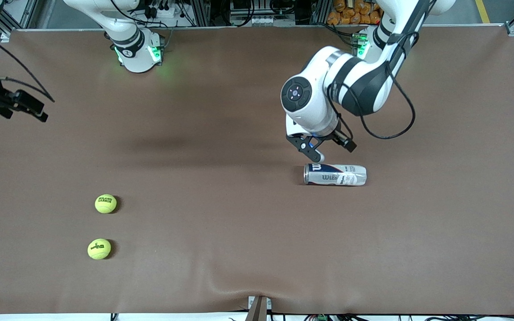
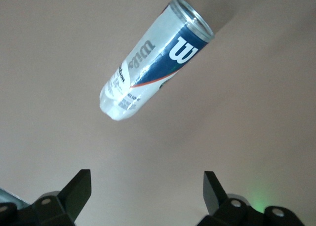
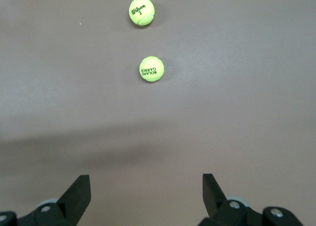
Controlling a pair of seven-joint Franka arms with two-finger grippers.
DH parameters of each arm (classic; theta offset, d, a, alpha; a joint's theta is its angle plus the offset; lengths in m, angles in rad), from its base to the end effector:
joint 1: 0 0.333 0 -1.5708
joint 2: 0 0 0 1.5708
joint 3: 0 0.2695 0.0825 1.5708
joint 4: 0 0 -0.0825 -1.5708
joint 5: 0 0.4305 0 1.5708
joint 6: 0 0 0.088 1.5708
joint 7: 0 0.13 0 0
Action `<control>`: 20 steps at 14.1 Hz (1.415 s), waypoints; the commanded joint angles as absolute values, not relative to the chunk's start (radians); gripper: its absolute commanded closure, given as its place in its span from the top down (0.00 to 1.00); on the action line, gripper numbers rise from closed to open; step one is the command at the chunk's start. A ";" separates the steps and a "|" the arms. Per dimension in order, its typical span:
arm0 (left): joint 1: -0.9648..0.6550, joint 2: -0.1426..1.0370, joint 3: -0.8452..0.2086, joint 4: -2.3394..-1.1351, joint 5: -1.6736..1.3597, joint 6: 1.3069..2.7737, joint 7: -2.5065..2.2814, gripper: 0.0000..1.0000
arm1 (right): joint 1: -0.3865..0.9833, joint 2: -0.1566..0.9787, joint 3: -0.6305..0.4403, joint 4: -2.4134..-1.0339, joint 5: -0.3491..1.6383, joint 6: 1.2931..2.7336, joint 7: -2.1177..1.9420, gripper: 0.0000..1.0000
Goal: Insert tennis ball vertically with right arm
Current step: 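Reach the left gripper down to the lying Wilson ball can, then grasp the can with the left gripper and tip it upright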
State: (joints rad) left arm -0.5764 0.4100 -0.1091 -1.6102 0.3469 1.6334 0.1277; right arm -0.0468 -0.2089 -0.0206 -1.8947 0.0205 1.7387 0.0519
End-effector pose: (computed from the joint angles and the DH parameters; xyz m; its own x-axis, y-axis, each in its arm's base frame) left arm 0.5262 -0.3708 0.2872 0.6017 -0.6867 -0.4080 -0.7943 -0.5681 -0.2152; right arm 0.5556 -0.0357 0.5211 0.9912 -0.1221 0.0514 -0.1208 -0.9923 -0.0273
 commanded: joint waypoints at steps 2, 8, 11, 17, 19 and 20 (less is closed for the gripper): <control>-0.566 0.364 -0.118 -1.761 0.406 1.771 0.270 1.00 | -0.029 -0.385 -0.018 -2.104 0.032 1.825 0.057 1.00; -0.552 0.394 -0.115 -1.804 0.419 1.854 0.506 1.00 | -0.029 -0.281 -0.020 -1.963 0.025 1.815 0.046 1.00; -0.534 0.432 -0.112 -1.798 0.439 1.919 0.616 1.00 | -0.031 -0.108 -0.020 -1.725 0.021 1.668 0.048 1.00; -0.535 0.572 -0.114 -1.675 0.500 1.930 0.703 1.00 | -0.028 0.012 -0.020 -1.540 0.020 1.560 0.055 1.00; -0.538 0.595 -0.114 -1.663 0.527 1.931 0.712 1.00 | -0.029 0.011 -0.021 -1.543 0.021 1.528 0.055 1.00; -0.538 0.610 -0.115 -1.649 0.552 1.931 0.718 1.00 | -0.028 0.011 -0.020 -1.540 0.021 1.529 0.055 1.00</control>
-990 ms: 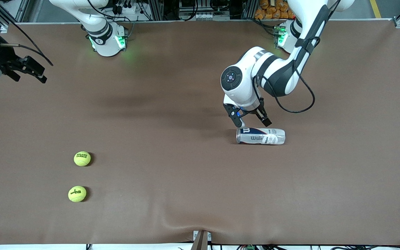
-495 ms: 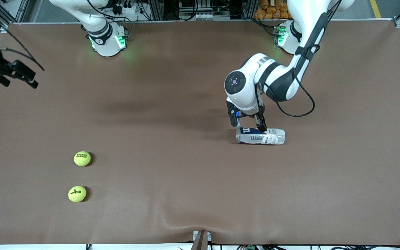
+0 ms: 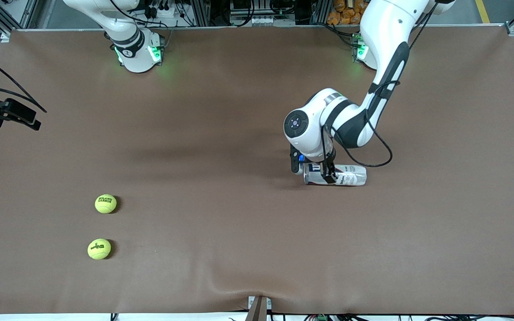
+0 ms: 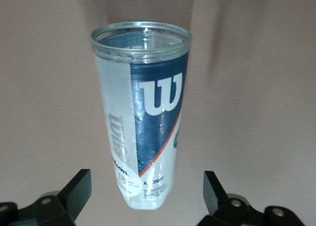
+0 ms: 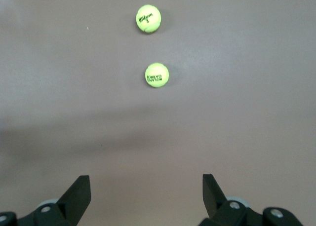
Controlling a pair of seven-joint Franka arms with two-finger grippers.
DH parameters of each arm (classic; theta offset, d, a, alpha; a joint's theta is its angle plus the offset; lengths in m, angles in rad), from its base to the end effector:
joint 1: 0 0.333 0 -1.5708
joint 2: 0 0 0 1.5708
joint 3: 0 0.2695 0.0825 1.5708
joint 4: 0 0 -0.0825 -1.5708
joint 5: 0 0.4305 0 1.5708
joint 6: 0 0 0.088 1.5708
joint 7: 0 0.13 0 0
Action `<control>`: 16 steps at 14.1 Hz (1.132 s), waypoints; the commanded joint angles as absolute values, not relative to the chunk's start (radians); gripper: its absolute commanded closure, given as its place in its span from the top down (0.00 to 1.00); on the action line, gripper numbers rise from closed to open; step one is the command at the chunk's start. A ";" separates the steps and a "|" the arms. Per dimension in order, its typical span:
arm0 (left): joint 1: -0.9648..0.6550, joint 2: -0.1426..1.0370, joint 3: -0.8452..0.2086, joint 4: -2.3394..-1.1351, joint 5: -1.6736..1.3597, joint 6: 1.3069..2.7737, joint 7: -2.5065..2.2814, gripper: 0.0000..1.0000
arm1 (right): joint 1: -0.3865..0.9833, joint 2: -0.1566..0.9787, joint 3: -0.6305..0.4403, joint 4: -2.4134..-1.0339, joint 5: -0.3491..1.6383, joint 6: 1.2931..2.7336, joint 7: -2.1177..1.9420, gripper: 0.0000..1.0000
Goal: Insert tennis ball vertically with right arm
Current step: 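Grasp the can with the left gripper and tip it upright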
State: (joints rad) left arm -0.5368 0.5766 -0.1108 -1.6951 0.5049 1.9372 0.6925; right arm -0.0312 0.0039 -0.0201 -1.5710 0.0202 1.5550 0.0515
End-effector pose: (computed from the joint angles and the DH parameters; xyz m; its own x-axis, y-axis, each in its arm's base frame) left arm 0.5418 -0.3542 0.1558 -0.0154 -0.8820 -0.4709 -0.9994 0.0289 -0.0214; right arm 0.5991 -0.0281 0.5512 0.9945 -0.1023 -0.0209 -0.1027 -0.9945 -0.0191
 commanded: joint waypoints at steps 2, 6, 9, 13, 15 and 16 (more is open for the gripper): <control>-0.545 0.629 -0.114 -1.632 0.555 1.931 0.718 1.00 | -0.028 0.011 -0.020 -1.539 0.021 1.529 0.055 1.00; -0.551 0.657 -0.109 -1.620 0.558 1.930 0.710 1.00 | -0.026 0.011 -0.021 -1.534 0.020 1.520 0.048 1.00; -0.554 0.669 -0.101 -1.620 0.568 1.911 0.690 1.00 | -0.028 0.011 -0.021 -1.532 0.020 1.520 0.048 1.00; -0.555 0.673 -0.100 -1.620 0.577 1.853 0.611 1.00 | -0.032 0.011 -0.021 -1.522 0.018 1.517 0.048 1.00; -0.555 0.680 -0.101 -1.620 0.587 1.841 0.600 1.00 | -0.026 0.008 -0.020 -1.517 0.003 1.497 0.041 1.00; -0.555 0.683 -0.101 -1.620 0.588 1.842 0.589 1.00 | -0.023 0.009 -0.018 -1.511 -0.017 1.488 0.038 1.00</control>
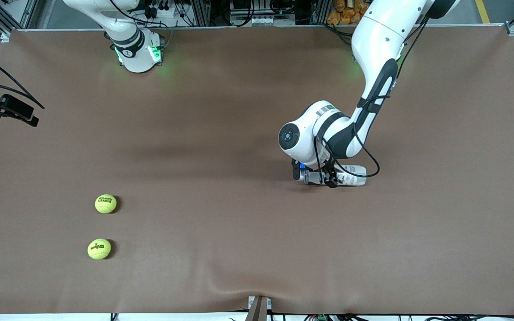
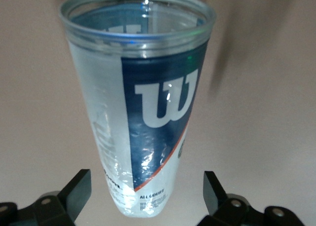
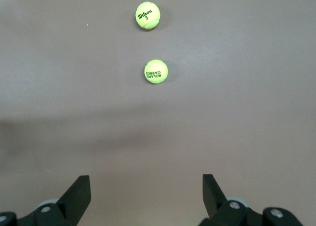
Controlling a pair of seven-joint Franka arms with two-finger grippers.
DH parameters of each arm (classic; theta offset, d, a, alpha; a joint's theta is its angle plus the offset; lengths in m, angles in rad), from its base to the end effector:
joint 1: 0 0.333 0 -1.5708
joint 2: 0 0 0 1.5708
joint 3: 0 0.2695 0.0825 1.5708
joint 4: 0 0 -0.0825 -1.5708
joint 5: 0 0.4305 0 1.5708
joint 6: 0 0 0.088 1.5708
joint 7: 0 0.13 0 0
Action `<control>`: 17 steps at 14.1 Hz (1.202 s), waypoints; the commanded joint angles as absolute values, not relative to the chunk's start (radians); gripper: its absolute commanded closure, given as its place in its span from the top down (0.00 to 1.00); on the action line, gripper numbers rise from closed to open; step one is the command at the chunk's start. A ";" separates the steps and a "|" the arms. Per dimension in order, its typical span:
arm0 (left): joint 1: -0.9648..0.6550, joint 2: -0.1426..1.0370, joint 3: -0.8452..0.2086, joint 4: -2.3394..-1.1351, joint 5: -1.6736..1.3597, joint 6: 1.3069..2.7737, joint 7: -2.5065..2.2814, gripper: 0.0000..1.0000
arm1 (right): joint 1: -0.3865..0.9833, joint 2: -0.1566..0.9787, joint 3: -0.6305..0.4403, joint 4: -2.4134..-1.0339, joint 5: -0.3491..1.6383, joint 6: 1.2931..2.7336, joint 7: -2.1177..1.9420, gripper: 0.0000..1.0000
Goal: Insert tennis ball vertically with right arm
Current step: 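Grasp the can with the left gripper and tip it upright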
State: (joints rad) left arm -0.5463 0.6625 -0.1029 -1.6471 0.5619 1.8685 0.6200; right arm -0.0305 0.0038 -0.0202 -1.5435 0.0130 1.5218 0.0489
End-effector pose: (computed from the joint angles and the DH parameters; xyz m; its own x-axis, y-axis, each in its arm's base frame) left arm 0.5406 -0.3438 0.1206 0.0232 -0.8269 -0.5619 -0.9997 -0.0163 -0.0173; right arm 0.5959 -0.0285 0.5626 0.9948 -0.0988 -0.0261 -0.0991 -0.9950 -0.0117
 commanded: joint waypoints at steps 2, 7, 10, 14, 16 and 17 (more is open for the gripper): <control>-0.555 0.698 -0.101 -1.608 0.589 1.842 0.572 1.00 | -0.017 0.008 -0.017 -1.511 -0.020 1.485 0.038 1.00; -0.558 0.721 -0.103 -1.588 0.623 1.842 0.571 1.00 | -0.014 0.005 -0.015 -1.511 -0.015 1.465 0.037 1.00; -0.557 0.736 -0.103 -1.588 0.623 1.842 0.568 1.00 | -0.014 0.005 -0.015 -1.509 -0.014 1.465 0.037 1.00; -0.555 0.755 -0.101 -1.575 0.623 1.844 0.566 1.00 | -0.012 0.005 -0.015 -1.506 -0.012 1.465 0.034 1.00; -0.554 0.768 -0.101 -1.559 0.629 1.845 0.568 1.00 | -0.015 0.005 -0.017 -1.505 -0.012 1.466 -0.009 1.00; -0.554 0.770 -0.101 -1.555 0.637 1.845 0.568 1.00 | -0.015 0.005 -0.017 -1.503 -0.012 1.466 -0.035 1.00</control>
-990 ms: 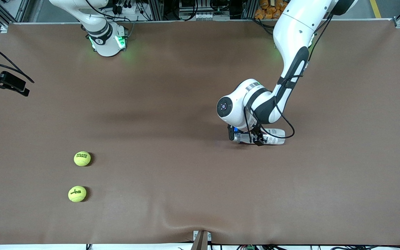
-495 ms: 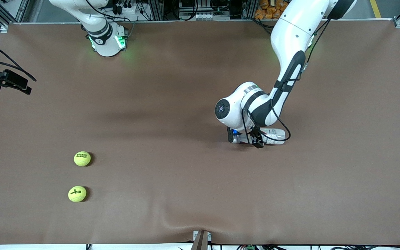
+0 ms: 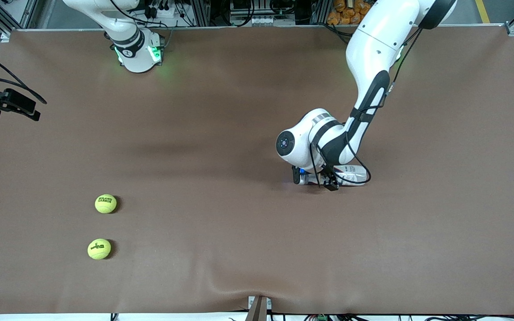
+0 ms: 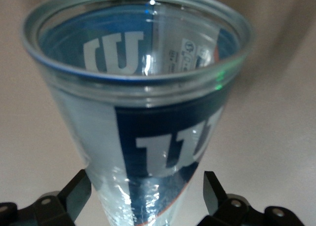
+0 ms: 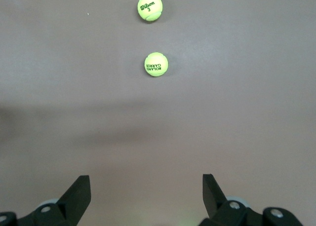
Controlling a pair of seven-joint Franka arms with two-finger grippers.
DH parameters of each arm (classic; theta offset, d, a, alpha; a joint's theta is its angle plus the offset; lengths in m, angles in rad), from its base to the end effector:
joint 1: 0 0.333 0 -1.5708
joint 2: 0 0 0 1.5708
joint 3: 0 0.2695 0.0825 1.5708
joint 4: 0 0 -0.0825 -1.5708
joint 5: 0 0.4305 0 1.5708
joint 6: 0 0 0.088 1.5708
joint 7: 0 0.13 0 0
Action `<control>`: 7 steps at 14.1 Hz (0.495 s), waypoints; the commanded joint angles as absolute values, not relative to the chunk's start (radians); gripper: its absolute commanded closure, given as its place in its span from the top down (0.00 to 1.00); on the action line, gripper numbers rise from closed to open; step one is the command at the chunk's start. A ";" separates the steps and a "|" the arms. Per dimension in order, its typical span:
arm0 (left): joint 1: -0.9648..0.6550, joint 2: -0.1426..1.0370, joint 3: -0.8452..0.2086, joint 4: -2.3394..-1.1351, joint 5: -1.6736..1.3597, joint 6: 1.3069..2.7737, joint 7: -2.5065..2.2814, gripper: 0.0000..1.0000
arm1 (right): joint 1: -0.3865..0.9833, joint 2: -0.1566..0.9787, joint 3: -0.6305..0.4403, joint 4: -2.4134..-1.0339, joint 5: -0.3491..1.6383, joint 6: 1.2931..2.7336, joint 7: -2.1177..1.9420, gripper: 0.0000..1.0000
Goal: Insert tennis ball vertically with right arm
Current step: 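Grasp the can with the left gripper and tip it upright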
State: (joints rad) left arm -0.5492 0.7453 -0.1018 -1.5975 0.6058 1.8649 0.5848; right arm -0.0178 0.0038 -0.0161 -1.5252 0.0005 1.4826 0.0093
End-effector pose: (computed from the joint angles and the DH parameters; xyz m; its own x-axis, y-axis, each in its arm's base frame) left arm 0.5430 -0.3423 0.0890 0.0294 -0.8025 -0.5960 -0.9995 -0.0166 -0.0269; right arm 0.5917 -0.0200 0.5687 0.9980 -0.0431 -0.0464 -0.0432 -0.9991 0.0000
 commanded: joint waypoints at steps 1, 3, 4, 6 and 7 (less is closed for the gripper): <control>-0.552 0.773 -0.101 -1.554 0.638 1.847 0.568 1.00 | -0.015 0.005 -0.017 -1.500 -0.012 1.466 -0.047 1.00; -0.548 0.776 -0.101 -1.554 0.638 1.855 0.568 1.00 | -0.014 0.006 -0.017 -1.497 -0.011 1.466 -0.041 1.00; -0.546 0.778 -0.101 -1.554 0.638 1.856 0.569 1.00 | -0.012 0.006 -0.017 -1.497 -0.011 1.466 -0.038 1.00; -0.542 0.778 -0.101 -1.554 0.644 1.864 0.569 1.00 | -0.012 0.006 -0.017 -1.497 -0.009 1.466 -0.035 1.00; -0.540 0.778 -0.101 -1.554 0.644 1.864 0.571 1.00 | -0.012 0.006 -0.017 -1.496 -0.009 1.468 -0.034 1.00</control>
State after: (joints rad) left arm -0.5438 0.7638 -0.0992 -1.5770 0.6179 1.8659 0.5848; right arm -0.0177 0.0038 -0.0163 -1.5154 0.0005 1.4820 -0.0290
